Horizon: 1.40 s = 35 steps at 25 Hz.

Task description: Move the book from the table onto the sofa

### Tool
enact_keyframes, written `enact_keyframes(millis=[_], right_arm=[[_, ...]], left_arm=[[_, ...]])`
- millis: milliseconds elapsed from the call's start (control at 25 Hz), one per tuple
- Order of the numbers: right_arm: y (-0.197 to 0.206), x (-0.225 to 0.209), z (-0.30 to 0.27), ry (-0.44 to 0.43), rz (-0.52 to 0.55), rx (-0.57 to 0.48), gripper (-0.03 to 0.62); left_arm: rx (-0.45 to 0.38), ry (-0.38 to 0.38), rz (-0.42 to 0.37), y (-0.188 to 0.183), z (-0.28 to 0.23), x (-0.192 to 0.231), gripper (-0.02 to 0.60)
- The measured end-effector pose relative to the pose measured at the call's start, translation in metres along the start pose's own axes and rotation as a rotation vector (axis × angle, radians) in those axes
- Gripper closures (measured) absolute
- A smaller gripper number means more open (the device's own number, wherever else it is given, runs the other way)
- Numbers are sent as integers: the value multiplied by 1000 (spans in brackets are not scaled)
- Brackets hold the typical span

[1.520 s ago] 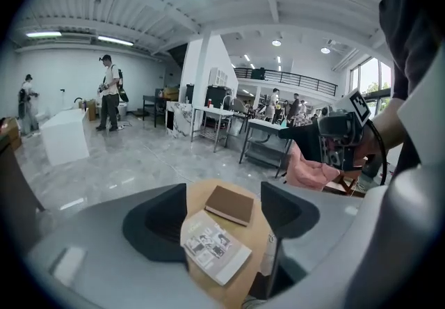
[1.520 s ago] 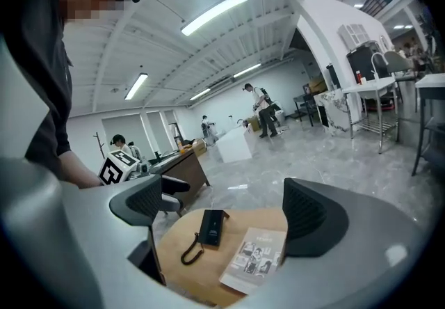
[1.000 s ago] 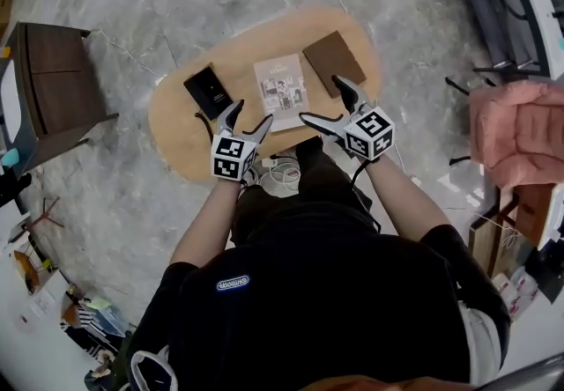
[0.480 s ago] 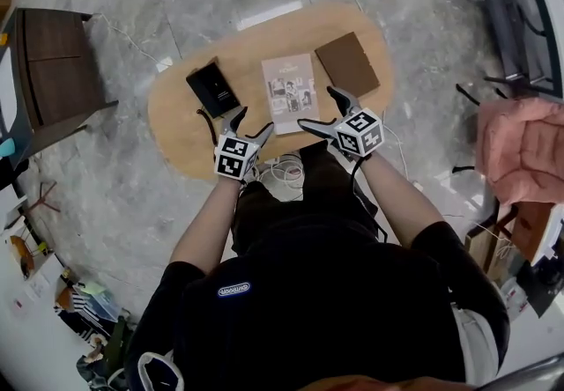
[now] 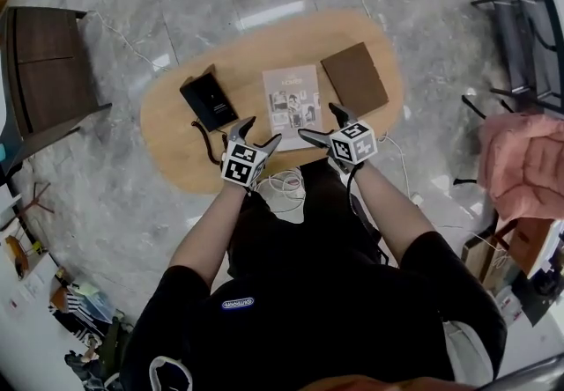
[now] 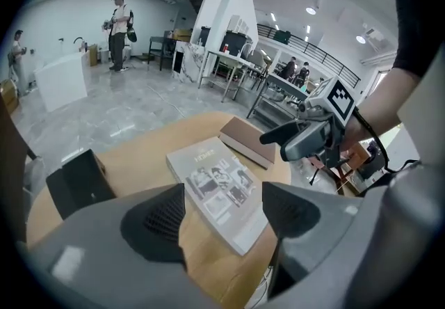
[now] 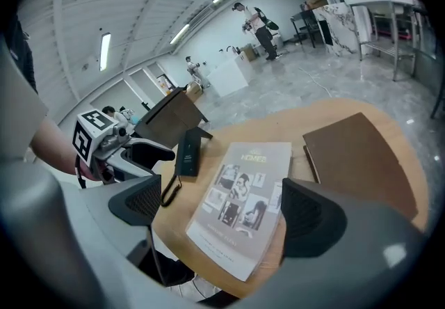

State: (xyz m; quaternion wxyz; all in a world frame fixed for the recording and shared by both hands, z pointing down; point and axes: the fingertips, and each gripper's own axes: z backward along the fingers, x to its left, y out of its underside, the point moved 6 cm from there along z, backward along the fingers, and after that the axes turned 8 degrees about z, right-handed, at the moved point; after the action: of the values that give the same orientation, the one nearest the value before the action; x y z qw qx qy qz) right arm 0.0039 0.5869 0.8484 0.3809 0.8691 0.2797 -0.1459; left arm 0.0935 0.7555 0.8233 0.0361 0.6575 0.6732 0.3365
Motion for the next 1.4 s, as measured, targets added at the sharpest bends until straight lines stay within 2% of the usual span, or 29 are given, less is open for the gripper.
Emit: enact_keyframes(millis=[240, 560, 760, 1000, 1200, 1240, 1320, 1400], right_arm=[[27, -21, -23, 14, -41, 39, 31], [42, -38, -42, 17, -41, 51, 52], [53, -55, -57, 25, -84, 48, 54], [56, -61, -81, -22, -33, 93, 59], [50, -68, -91, -9, -43, 80, 103], [51, -69, -92, 11, -36, 79, 120], [53, -72, -92, 52, -14, 91, 217], [54, -74, -91, 58, -5, 103, 226]], left_arm=[[-11, 10, 102, 12, -39, 12, 233], [35, -17, 168, 41, -67, 40, 232], [39, 28, 263, 50, -89, 47, 227], [34, 65, 306, 51, -112, 48, 227], [47, 44, 272, 50, -124, 47, 218], [42, 40, 271, 50, -124, 47, 218], [29, 40, 272, 52, -124, 47, 218], [32, 40, 275, 52, -124, 47, 219]])
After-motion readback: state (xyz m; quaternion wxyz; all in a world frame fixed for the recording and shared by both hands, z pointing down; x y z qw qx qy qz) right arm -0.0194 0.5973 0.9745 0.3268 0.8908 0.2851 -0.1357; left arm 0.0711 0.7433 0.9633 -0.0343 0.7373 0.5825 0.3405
